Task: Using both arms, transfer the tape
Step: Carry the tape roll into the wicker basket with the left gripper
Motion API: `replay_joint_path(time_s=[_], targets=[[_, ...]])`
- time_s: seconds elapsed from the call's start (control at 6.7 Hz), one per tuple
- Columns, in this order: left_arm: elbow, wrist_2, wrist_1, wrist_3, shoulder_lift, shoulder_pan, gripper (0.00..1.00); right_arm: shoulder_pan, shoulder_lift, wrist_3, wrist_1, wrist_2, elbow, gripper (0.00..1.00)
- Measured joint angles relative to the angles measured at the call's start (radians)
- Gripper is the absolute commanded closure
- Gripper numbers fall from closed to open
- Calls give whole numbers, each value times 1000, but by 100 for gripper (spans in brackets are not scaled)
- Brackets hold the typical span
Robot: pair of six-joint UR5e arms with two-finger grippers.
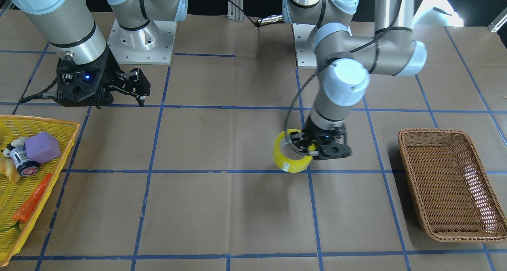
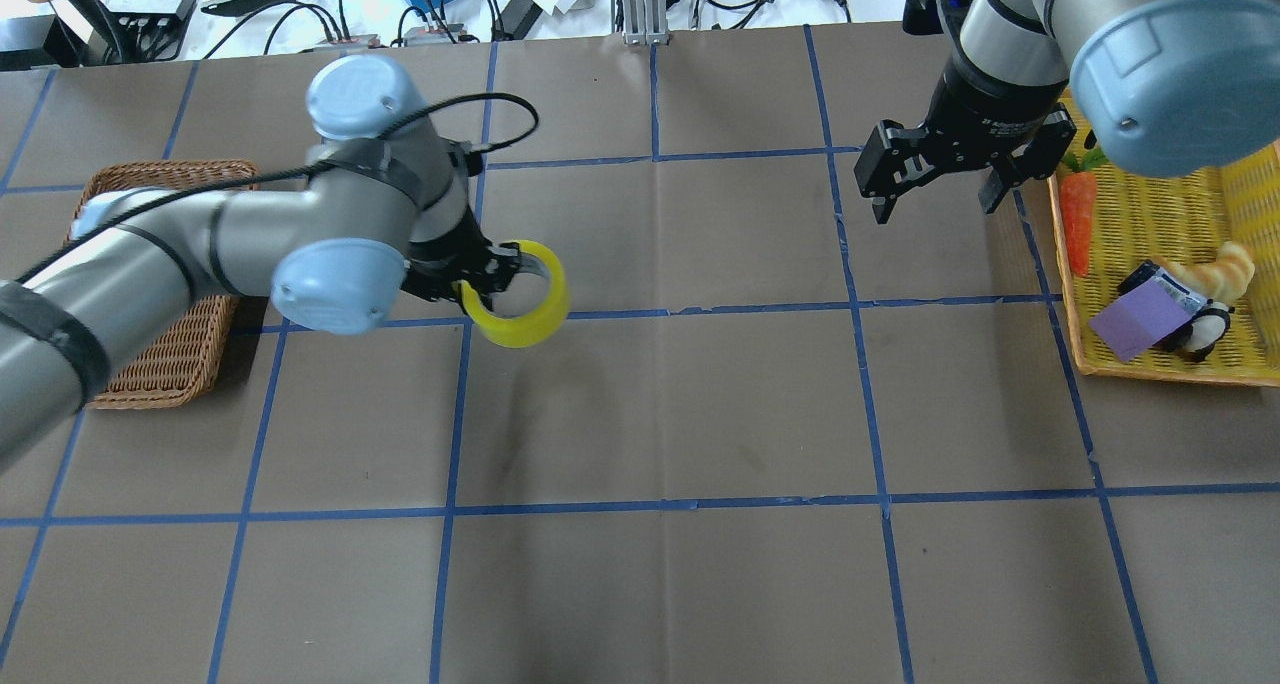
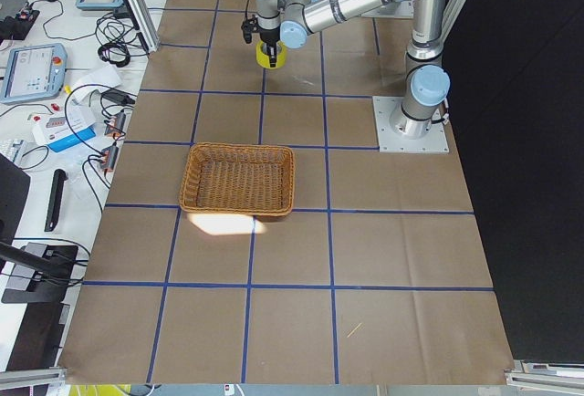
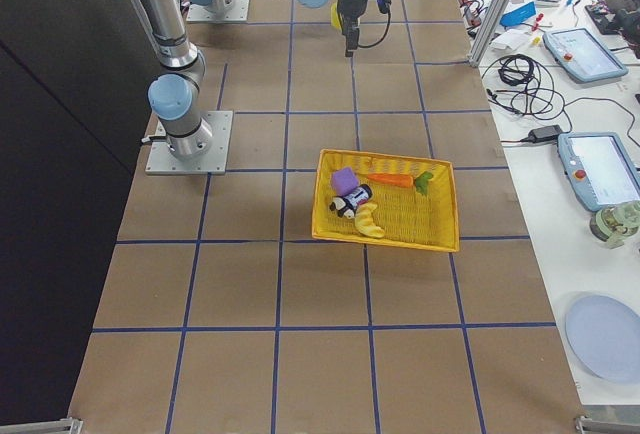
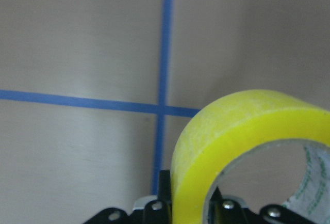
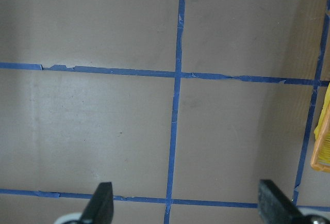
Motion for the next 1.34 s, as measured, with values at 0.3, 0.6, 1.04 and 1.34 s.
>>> replay_joint_path(time_s=[0.3, 0.6, 1.04, 1.34], targets=[[100, 44, -111, 301, -3, 255, 99, -2, 1, 1, 2, 0, 2, 0], [166, 61, -55, 542, -78, 444, 98, -5, 2, -2, 4, 0, 3, 0], [210, 58, 196, 890, -256, 611, 38, -10, 1, -8, 4, 0, 18, 0], [211, 58, 134, 902, -234, 602, 33, -13, 1, -10, 3, 0, 20, 0]])
